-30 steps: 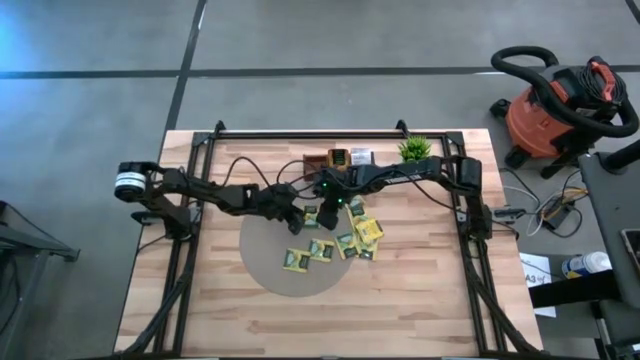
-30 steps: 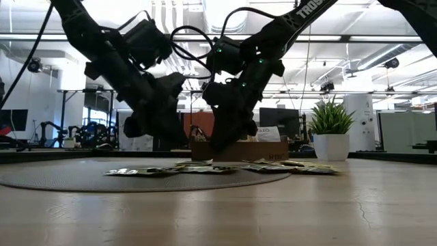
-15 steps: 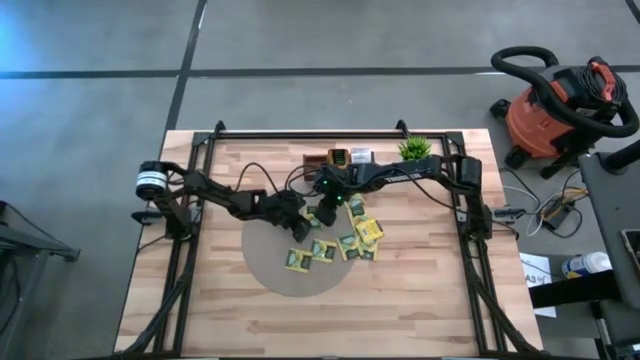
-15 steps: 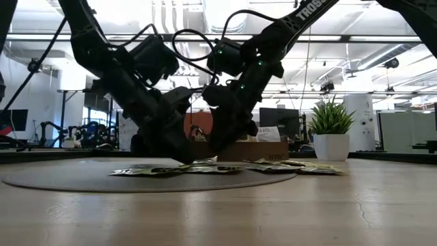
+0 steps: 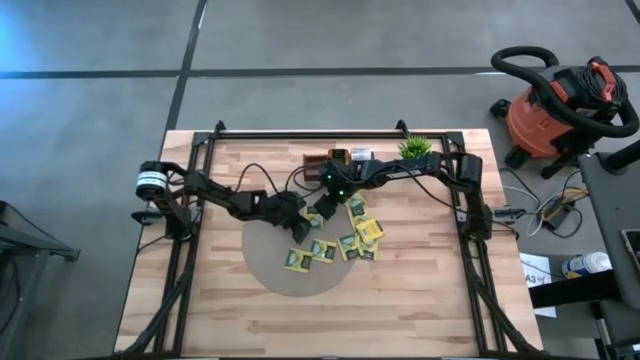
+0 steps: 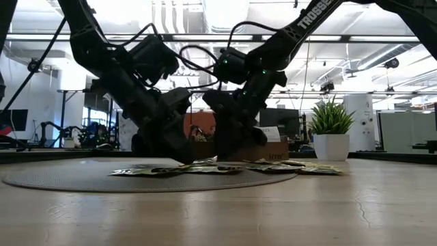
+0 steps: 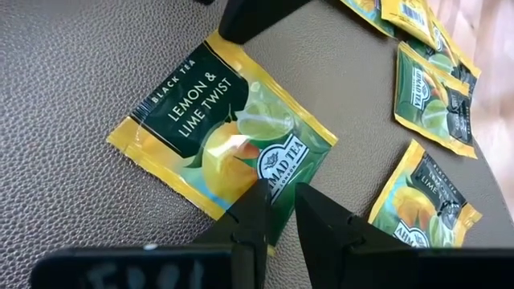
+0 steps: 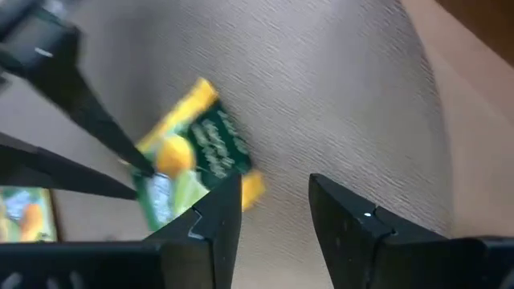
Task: Pick & Place Tea
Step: Put the yellow tea sachet into the left compartment of the wooden organizer
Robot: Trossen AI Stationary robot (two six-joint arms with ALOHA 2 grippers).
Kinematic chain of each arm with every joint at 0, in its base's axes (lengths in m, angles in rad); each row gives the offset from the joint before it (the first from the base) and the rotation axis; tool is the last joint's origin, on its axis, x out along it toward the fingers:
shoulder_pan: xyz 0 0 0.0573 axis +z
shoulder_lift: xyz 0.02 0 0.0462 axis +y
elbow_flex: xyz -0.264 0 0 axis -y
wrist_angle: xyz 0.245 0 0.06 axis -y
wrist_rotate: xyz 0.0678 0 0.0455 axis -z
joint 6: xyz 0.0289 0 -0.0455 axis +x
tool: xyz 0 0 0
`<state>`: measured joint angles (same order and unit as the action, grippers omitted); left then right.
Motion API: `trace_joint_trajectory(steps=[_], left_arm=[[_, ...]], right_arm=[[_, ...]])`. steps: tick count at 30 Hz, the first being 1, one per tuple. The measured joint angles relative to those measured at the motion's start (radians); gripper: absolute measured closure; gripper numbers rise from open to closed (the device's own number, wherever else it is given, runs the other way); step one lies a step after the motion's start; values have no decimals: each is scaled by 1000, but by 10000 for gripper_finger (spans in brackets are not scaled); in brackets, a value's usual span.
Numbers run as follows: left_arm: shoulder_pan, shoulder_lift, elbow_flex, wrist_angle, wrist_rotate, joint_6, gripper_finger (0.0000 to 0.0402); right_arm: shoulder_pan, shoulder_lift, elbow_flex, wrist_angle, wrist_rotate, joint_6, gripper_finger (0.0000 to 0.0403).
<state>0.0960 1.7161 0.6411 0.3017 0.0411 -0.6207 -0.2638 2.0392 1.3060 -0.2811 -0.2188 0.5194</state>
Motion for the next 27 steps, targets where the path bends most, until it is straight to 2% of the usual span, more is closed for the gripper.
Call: trace_joint_trajectory(steps=[12,21,27], left_arm=[[0,2,-2,25,-7,15,335],[0,2,-3,28,-18,15,335],[0,2,-3,28,-18,21,335]], right_arm=[[19,37,3,12,-28,8,259],[22,47,31,31,-111,15,259],[22,47,47,36,-130,-3,281]])
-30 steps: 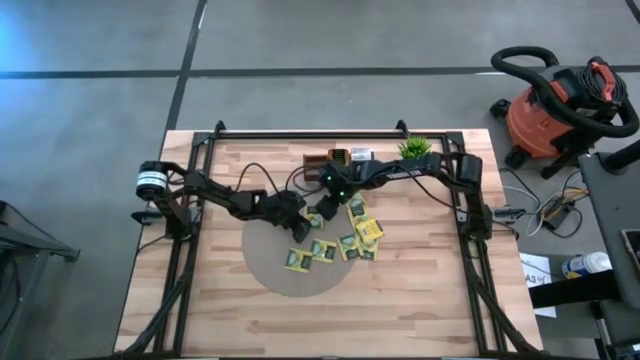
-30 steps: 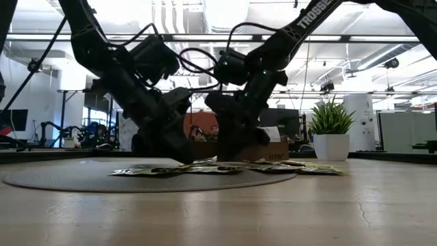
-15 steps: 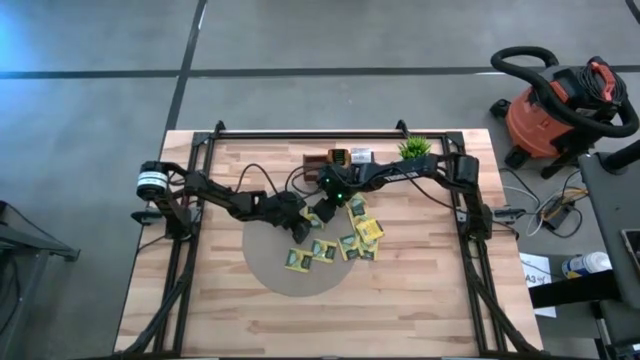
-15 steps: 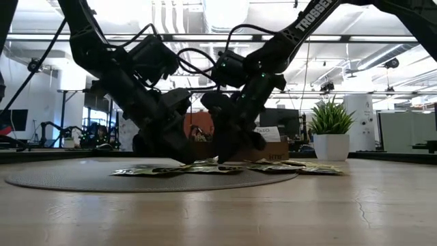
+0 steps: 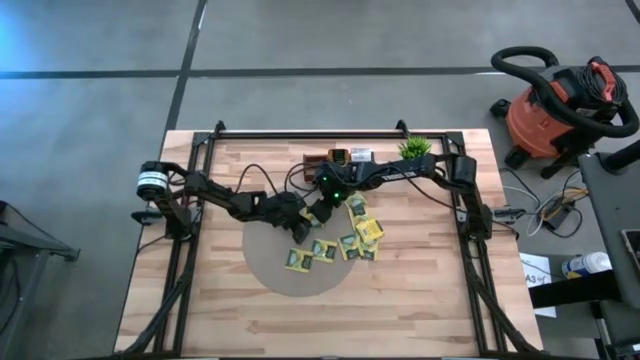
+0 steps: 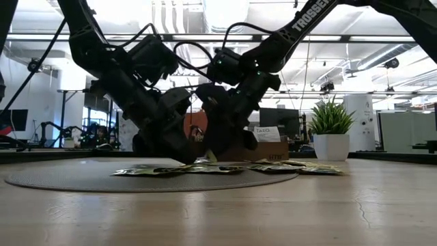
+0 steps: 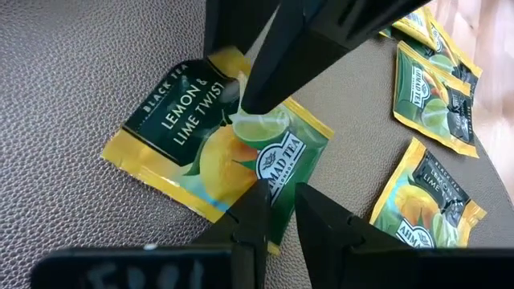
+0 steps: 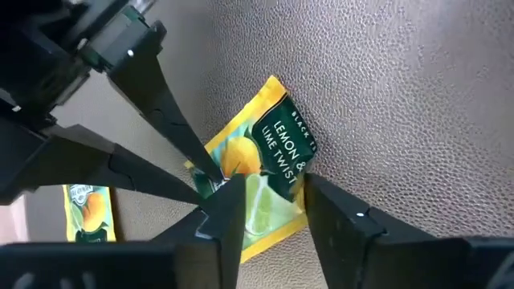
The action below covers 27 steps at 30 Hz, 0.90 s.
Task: Pick & Place Tea
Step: Put the yellow tea sachet into the left compartment of the wooden organizer
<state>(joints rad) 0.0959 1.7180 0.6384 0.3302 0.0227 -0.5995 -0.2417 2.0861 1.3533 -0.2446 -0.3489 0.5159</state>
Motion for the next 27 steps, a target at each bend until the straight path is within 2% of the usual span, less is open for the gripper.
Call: trace_joint_trajectory(steps=[12,16,19,23,27], left_arm=[[0,-26,-1,-13,-2,1,335],[2,-107,-5,-78,-15,23,335],[3,-209,-3,-163,-79,57,335],[8,-354,-3,-295,-231,80,335],[24,-472,-4,-324,-393,82,335]], right_arm=[[-2,-1,0,-2,12,-69,385],[-2,-22,0,-2,31,-115,394],[-7,-59,0,4,75,-164,394],[-44,-118,0,19,136,-223,394],[-110,-182,1,35,252,-310,394]])
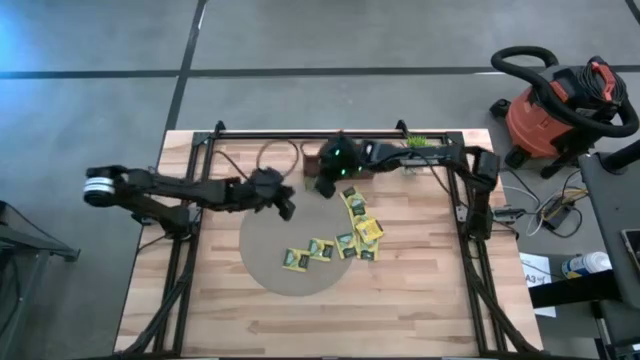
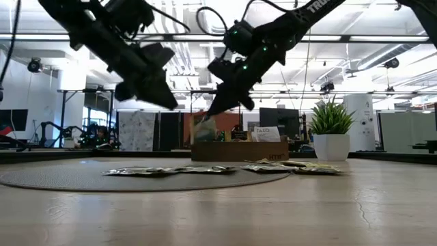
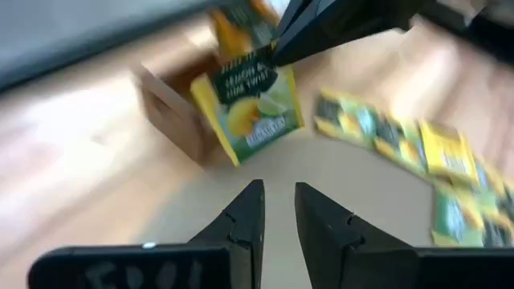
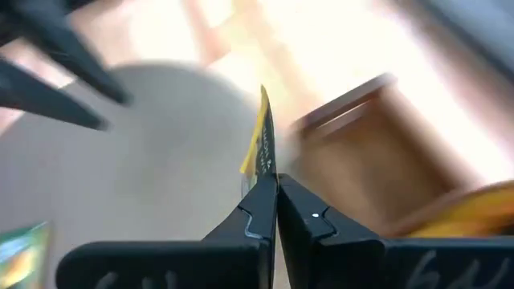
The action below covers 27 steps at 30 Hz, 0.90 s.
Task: Pick & Place Tea
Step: Put the yellow tea sachet into the left compartment of the wooden organizer
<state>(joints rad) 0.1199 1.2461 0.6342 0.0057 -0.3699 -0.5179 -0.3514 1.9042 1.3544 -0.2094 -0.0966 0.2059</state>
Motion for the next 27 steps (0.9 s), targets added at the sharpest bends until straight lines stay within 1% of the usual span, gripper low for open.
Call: trace_joint_trajectory(steps=[1,3,4,7,9,15,22,27], left_arm=[[7,-20,0,1,-24,-2,335],[22,-49,0,5,-43,-3,335],[31,-57,0,8,-45,-3,335],[56,-60,0,26,-47,-4,335],[66,-51,0,43,-47,-4,335],[80,-38,-1,42,-43,-3,335],[89,-38,-1,45,-43,13,335],[95,-38,-1,46,-43,18,335]], right_arm=[[-22,-9,0,8,22,-26,394],[-70,-12,0,38,33,-68,394],[-96,-11,0,48,23,-81,394],[-161,11,1,83,-54,-104,394],[-188,33,1,79,-78,-111,394],[-191,67,-1,103,-141,-205,394],[-188,72,0,168,-130,-273,394],[-188,81,0,147,-122,-328,394]])
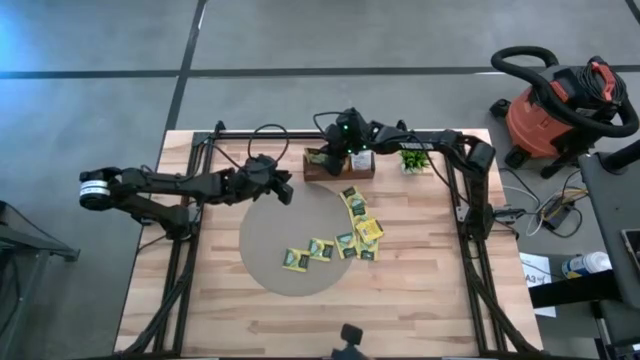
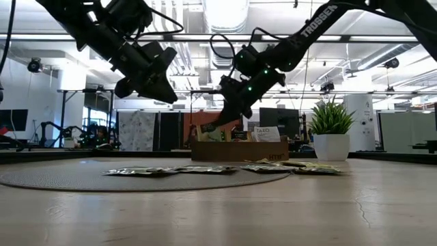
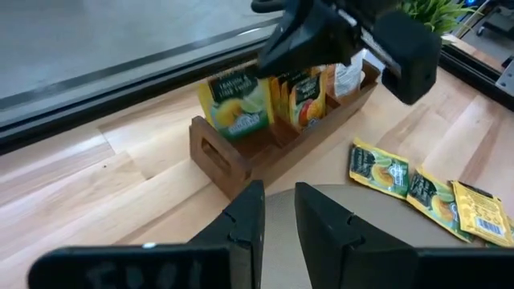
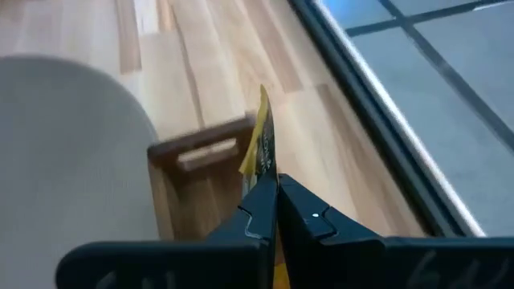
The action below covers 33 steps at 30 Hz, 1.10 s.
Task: Pick & Place Tea
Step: Put the yellow tea sachet into the left compartment of the wooden organizer
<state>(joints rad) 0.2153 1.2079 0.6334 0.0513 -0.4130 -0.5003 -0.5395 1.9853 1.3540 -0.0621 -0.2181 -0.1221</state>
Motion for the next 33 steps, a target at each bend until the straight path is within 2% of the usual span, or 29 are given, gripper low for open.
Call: trace_joint_trajectory(steps=[8,14,20,28,33], left_arm=[[6,5,0,-1,0,1,335],[6,5,0,-1,0,1,335],[6,5,0,-1,0,2,335],[6,5,0,-9,14,3,335],[6,5,0,-11,30,3,335]], right_arm=[[24,23,0,-29,15,-91,394],[36,23,0,-87,134,-187,394],[36,21,0,-83,173,-199,392],[45,19,39,-78,192,-201,360],[45,19,85,-169,196,-204,341]])
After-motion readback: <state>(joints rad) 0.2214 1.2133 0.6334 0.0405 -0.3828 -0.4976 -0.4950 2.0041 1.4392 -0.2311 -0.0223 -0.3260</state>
